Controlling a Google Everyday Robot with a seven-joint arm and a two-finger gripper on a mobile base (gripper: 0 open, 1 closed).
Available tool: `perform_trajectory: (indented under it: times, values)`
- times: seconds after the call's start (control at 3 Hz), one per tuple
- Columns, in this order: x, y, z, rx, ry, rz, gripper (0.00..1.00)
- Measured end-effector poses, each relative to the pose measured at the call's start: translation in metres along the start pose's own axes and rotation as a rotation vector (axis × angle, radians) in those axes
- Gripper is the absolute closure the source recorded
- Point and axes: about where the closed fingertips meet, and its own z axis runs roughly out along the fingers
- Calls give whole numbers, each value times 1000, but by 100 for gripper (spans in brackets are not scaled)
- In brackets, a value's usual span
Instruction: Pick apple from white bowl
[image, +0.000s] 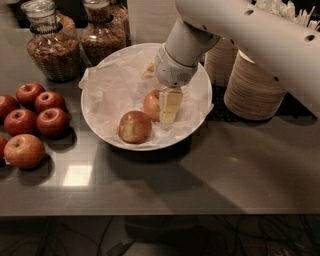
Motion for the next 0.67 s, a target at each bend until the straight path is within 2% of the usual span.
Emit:
perform_trajectory:
  times: [0.67]
  values:
    - [-1,-11,14,-26,-27,-1,16]
